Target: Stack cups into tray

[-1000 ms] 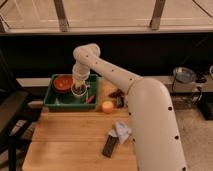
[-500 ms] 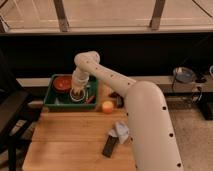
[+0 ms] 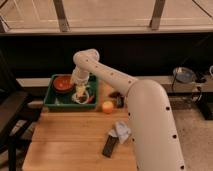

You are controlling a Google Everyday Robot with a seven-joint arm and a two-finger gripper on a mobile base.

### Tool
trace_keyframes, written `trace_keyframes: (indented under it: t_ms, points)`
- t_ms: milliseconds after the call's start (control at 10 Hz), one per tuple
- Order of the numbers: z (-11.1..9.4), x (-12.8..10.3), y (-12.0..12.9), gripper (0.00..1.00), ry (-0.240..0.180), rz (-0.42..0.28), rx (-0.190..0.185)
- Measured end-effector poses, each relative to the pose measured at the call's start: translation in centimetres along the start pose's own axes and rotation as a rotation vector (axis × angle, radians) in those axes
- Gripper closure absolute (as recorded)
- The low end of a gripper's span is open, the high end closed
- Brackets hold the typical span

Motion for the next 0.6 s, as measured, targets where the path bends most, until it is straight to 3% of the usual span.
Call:
trace_keyframes:
  t_ms: [200, 400, 600]
  points:
    - [-3.2, 0.0, -0.2, 0.32, 0.048, -0.002, 0.022]
    - [-8.0, 0.0, 0.1, 0.32, 0.113, 0.006, 0.05]
    - [-11.0, 0.3, 0.7, 0.32, 0.145, 0.027, 0.062]
